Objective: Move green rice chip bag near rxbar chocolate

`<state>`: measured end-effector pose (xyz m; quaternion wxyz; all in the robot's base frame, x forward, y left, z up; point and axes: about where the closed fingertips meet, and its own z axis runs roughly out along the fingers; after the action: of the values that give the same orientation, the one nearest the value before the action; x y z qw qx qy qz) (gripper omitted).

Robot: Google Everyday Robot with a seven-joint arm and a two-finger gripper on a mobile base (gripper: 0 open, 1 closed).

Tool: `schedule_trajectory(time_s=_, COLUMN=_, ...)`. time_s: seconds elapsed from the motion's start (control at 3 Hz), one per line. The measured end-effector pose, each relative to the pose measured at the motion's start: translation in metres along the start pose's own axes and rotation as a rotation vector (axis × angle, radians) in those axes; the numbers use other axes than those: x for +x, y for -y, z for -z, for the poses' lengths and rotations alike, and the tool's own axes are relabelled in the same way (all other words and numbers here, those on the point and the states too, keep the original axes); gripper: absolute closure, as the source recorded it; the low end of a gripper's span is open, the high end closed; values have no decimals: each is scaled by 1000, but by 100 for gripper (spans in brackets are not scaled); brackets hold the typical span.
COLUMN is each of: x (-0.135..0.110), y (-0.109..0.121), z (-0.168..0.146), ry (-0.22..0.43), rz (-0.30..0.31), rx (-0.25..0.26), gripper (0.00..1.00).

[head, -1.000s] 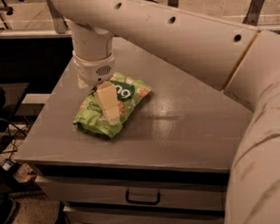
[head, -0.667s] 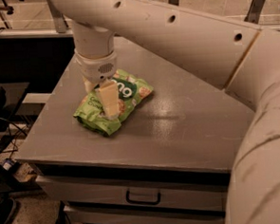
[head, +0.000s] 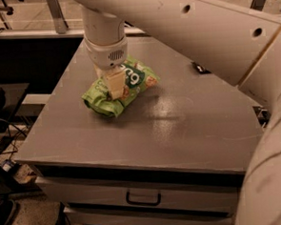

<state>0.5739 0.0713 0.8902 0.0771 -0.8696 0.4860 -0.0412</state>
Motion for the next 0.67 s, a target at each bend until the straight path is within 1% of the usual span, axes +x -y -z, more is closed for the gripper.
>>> schedule_trajectory(time_s=0.33, x=16, y=18, z=23, ry=-50, rz=4, rx=61, gripper=100)
schedule_trajectory(time_s=0.67, x=62, y=50, z=42, ry=-108, rz=-64, rx=102, gripper=100)
